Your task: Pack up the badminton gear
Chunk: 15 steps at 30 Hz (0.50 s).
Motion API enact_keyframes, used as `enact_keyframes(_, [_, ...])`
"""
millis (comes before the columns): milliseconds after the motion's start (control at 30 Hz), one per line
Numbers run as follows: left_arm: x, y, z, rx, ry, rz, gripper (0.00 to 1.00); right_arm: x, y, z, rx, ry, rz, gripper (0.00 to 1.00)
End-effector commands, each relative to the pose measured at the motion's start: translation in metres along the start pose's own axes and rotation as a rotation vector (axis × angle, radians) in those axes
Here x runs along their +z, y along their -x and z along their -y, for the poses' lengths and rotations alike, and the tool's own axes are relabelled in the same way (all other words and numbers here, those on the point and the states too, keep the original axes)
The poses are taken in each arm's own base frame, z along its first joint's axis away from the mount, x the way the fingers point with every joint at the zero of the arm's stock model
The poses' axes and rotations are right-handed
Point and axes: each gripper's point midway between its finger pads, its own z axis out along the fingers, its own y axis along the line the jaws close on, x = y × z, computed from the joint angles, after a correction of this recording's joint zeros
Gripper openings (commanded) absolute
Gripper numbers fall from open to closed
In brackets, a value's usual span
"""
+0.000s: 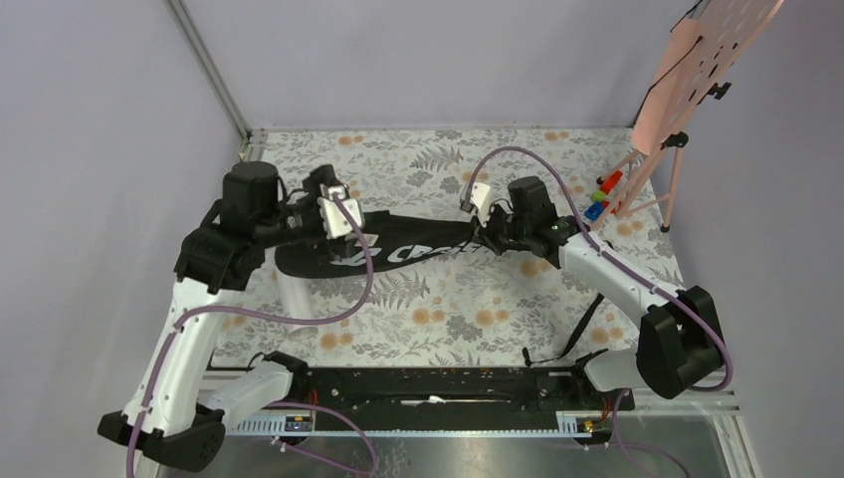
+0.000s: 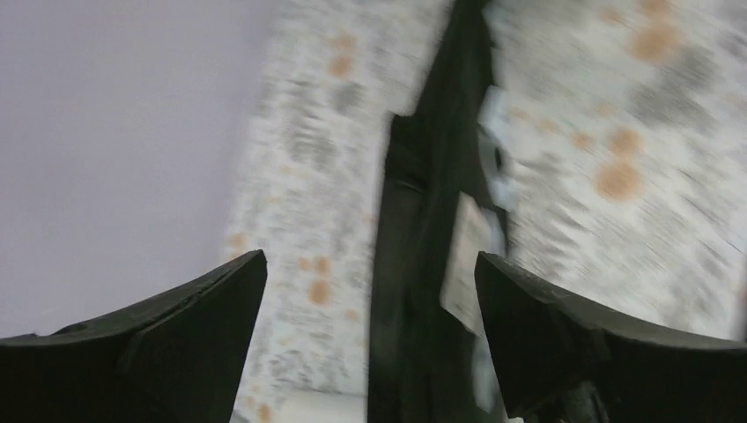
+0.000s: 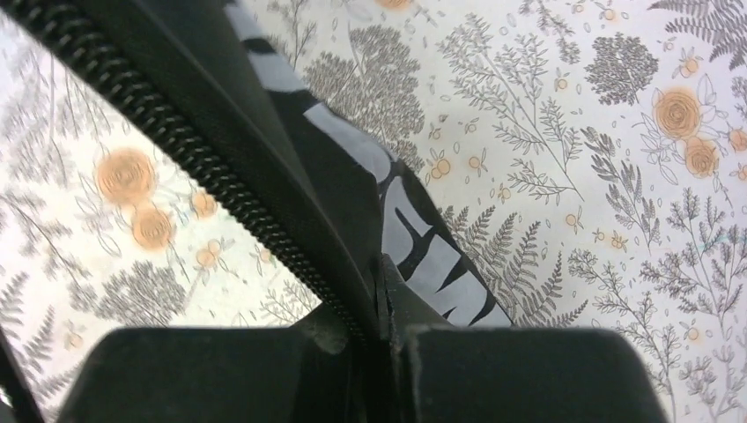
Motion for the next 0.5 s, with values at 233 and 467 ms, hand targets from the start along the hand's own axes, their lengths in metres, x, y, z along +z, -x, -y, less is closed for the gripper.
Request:
enact_keyframes(233, [-0.156,0.076,-0.2,-0.567,1.283,0.53,0.99,-0.034,0.093,-0.001,0.542,0.006,0.072,0.0])
enact_keyframes(467, [-0.119,0.031,-0.18,-0.875,1.242,0.514,0.99,-0.024,0.154,-0.029,0.867,0.222,0.162,0.0])
